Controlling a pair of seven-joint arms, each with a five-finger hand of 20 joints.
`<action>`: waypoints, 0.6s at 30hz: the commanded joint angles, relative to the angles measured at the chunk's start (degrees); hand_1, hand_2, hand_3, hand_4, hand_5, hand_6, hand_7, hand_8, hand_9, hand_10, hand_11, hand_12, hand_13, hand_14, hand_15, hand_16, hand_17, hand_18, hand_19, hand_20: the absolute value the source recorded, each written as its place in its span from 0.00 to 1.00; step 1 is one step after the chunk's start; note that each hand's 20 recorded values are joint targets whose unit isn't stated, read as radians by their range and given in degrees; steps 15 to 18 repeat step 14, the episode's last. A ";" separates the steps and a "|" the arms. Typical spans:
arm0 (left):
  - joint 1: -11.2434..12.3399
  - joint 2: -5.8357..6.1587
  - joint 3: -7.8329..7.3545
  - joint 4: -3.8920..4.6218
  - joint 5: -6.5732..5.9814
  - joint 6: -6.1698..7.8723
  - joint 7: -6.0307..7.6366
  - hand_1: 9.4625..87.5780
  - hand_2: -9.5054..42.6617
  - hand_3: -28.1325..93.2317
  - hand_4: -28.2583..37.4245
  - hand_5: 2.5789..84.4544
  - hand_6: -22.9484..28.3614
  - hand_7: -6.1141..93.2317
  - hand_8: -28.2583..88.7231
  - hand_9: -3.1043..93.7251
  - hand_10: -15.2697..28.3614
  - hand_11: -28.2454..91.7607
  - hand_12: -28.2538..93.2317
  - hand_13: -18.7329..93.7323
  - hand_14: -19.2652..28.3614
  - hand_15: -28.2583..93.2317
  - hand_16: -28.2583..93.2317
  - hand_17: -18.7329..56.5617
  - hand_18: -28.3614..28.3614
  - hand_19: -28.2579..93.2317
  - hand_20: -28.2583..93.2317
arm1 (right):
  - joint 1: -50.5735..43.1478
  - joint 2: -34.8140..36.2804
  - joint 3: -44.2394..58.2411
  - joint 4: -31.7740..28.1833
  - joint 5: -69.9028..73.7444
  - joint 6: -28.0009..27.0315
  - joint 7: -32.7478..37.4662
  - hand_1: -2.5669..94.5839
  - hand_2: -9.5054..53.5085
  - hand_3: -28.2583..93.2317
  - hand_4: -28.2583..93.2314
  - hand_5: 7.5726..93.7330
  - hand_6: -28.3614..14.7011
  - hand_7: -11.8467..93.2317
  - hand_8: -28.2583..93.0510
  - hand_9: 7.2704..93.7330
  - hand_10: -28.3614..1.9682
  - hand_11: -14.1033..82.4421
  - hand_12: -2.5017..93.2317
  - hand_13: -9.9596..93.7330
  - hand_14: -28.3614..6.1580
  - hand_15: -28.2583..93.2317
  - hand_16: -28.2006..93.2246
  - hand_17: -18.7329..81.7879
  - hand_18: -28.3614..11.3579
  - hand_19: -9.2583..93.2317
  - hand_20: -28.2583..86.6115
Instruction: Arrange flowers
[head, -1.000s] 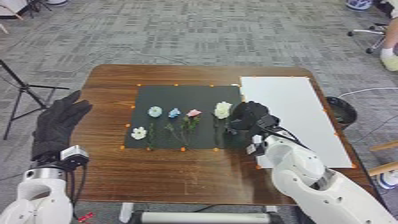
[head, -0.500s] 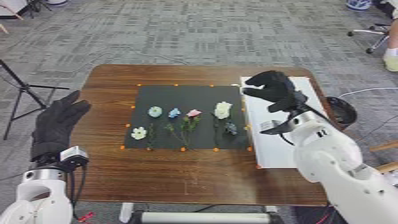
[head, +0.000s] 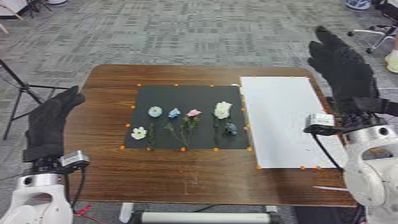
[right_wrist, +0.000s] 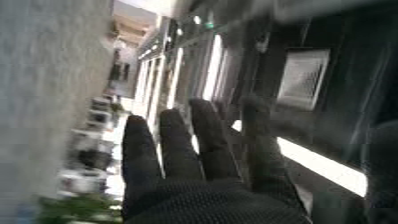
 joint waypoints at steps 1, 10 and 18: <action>-1.98 -0.03 2.33 -0.34 4.89 -3.11 1.53 0.12 0.34 0.80 0.00 0.57 0.53 0.15 0.18 0.54 0.70 0.38 0.29 0.46 0.69 0.31 0.21 0.37 0.61 0.25 0.36 | -6.50 -10.14 0.33 -0.19 4.25 -9.27 -1.50 0.03 0.32 0.76 0.08 0.29 0.63 0.14 0.18 0.28 0.48 0.16 0.11 0.28 0.47 0.23 0.34 0.26 0.39 0.14 0.42; -2.46 -4.82 4.01 -0.03 5.63 -3.10 2.17 0.16 0.31 0.80 0.00 0.56 0.52 0.16 0.18 0.54 0.69 0.38 0.30 0.48 0.72 0.32 0.22 0.35 0.68 0.27 0.37 | -6.36 -9.96 -0.45 -0.69 1.52 -5.23 -0.37 0.05 0.30 0.77 0.09 0.33 0.63 0.15 0.18 0.32 0.48 0.17 0.12 0.30 0.47 0.24 0.34 0.28 0.39 0.15 0.42; -1.77 -6.47 4.18 0.11 4.80 -3.80 2.34 0.16 0.31 0.80 0.00 0.56 0.51 0.17 0.18 0.54 0.69 0.39 0.30 0.50 0.76 0.35 0.23 0.33 0.72 0.30 0.37 | -5.17 -10.61 -0.83 -0.02 -0.33 -6.21 0.06 0.08 0.28 0.78 0.10 0.35 0.61 0.16 0.18 0.36 0.45 0.19 0.12 0.32 0.44 0.25 0.34 0.30 0.37 0.16 0.43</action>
